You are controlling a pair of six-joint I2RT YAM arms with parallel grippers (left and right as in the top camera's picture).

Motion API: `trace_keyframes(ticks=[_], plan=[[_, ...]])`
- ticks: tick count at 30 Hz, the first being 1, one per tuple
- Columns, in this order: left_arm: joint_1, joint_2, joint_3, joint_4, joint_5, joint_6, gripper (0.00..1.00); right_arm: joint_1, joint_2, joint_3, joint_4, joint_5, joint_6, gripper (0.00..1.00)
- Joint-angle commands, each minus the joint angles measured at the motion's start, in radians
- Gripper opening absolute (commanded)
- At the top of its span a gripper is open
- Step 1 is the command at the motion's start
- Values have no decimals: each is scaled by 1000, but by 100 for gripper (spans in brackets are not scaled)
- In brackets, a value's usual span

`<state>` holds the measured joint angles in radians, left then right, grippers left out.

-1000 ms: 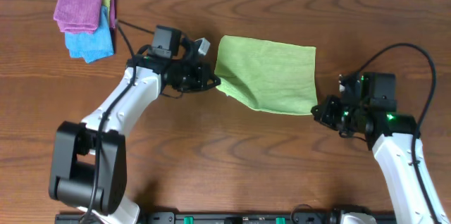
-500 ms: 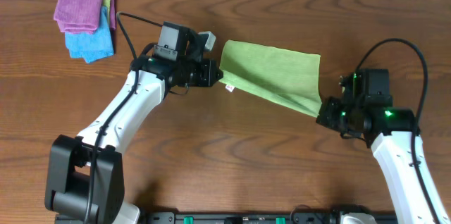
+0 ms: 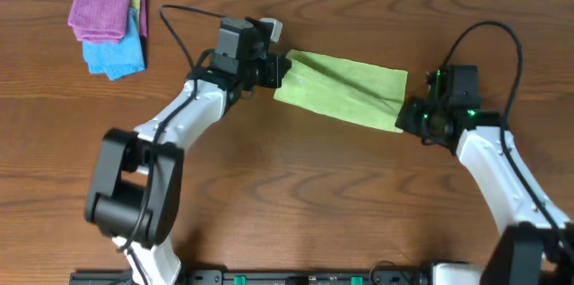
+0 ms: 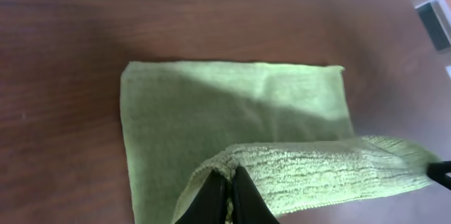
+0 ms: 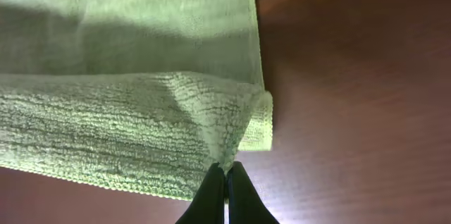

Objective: Fold the cloth
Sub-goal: 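Lift the near edge with both grippers and fold it over toward the far edge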

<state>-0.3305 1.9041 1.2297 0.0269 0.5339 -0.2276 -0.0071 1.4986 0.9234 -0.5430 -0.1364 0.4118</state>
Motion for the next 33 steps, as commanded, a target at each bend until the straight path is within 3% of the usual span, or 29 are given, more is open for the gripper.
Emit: trace_keyframes(ticks=[1, 10, 19, 26, 33], plan=[[18, 58, 80, 12, -44, 18, 5, 5, 43, 69, 27, 21, 14, 2], [64, 206, 271, 10, -15, 18, 6, 5, 201, 213, 88, 19, 14, 2], [71, 286, 299, 51, -8, -13, 6, 8, 274, 280, 106, 22, 14, 2], [71, 297, 299, 68, 69, -20, 6, 13, 274, 300, 18, 35, 27, 2], [71, 297, 299, -53, 70, -4, 6, 19, 274, 300, -76, 83, 44, 1]])
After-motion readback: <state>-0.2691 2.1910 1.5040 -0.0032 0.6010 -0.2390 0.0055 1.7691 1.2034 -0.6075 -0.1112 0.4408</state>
